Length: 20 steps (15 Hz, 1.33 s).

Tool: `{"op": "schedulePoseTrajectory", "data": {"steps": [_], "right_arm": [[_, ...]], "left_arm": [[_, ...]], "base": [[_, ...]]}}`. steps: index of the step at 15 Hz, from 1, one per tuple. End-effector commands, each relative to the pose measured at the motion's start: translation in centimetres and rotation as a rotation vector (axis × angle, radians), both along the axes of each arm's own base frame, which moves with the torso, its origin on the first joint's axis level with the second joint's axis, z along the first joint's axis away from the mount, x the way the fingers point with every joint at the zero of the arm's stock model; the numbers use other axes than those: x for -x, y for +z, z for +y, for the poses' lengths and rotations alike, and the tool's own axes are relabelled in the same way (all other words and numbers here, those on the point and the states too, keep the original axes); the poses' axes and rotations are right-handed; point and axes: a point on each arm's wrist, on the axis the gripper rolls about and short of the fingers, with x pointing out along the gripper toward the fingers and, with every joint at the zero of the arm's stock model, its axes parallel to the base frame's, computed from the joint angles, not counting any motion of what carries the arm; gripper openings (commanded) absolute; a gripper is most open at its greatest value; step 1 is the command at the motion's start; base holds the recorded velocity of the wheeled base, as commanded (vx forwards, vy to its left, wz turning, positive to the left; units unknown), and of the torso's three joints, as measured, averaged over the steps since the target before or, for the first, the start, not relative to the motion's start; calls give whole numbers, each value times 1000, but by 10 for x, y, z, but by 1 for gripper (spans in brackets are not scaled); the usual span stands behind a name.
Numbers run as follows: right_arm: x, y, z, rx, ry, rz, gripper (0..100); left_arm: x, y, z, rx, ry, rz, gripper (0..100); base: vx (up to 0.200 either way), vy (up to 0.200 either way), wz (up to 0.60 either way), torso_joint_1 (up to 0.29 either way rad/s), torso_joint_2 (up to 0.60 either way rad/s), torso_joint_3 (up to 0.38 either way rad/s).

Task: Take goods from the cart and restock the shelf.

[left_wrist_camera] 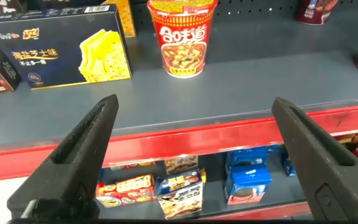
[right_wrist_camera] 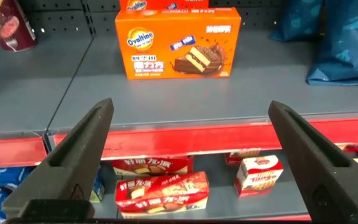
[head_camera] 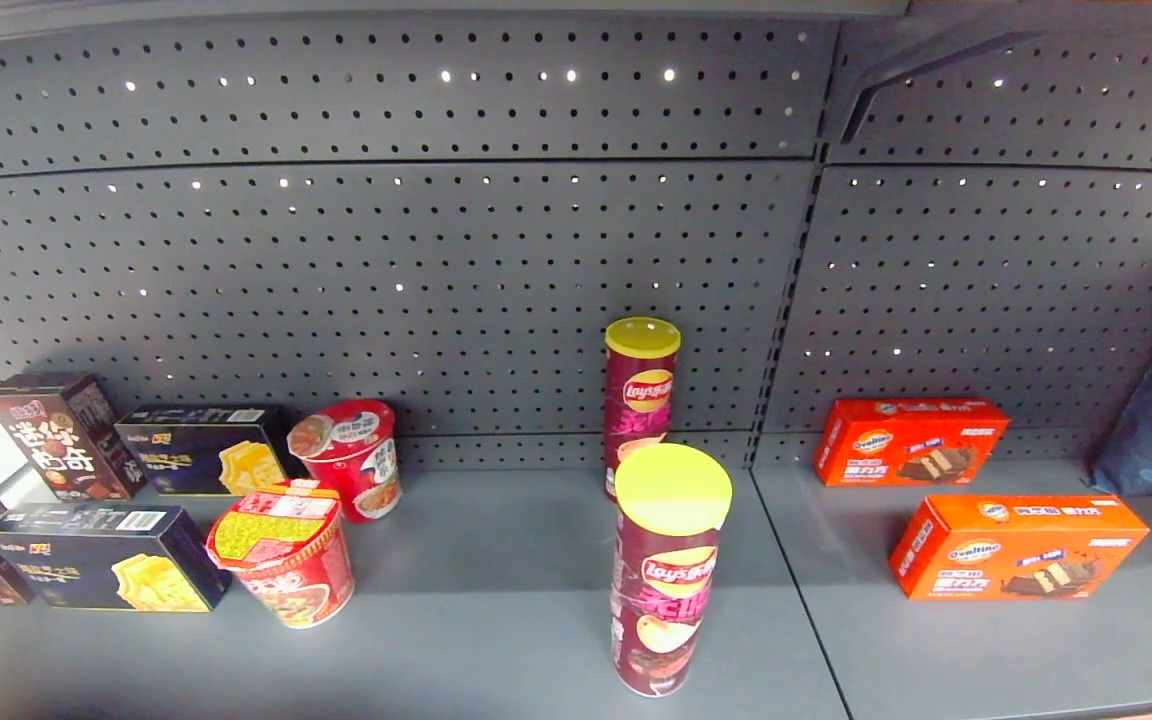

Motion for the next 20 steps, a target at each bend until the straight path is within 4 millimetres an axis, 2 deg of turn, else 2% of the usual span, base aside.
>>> {"op": "schedulePoseTrajectory", "data": {"steps": [1,6,9,12,15,18,20], "right_arm": [[1,0,0,0,-3,-19,100],[1,0,0,5,0,-19,100],[1,0,0,3,-1,-19,100],[1,0,0,3,0,-19,100],[1,-1,0,3,0,-17,100],[1,-1,0,3,0,-17,100],[1,-1,0,3,0,-17,100]], "left_arm": [[0,0,0,0,0,3,100],[0,0,0,2,0,3,100],[2,0,-1,-4,134,-22,100],[6,-2,-2,-42,-24,-84,100],[6,-2,-2,-35,-21,-82,100],[6,-2,-2,-41,-21,-83,100],[6,-2,-2,-36,-21,-82,100]], "base": [[0,0,0,0,0,0],[0,0,0,0,0,0],[0,0,0,0,0,0],[0,0,0,0,0,0],[0,0,0,0,0,0],[-200,0,0,4,2,1],[0,0,0,0,0,0]]}}
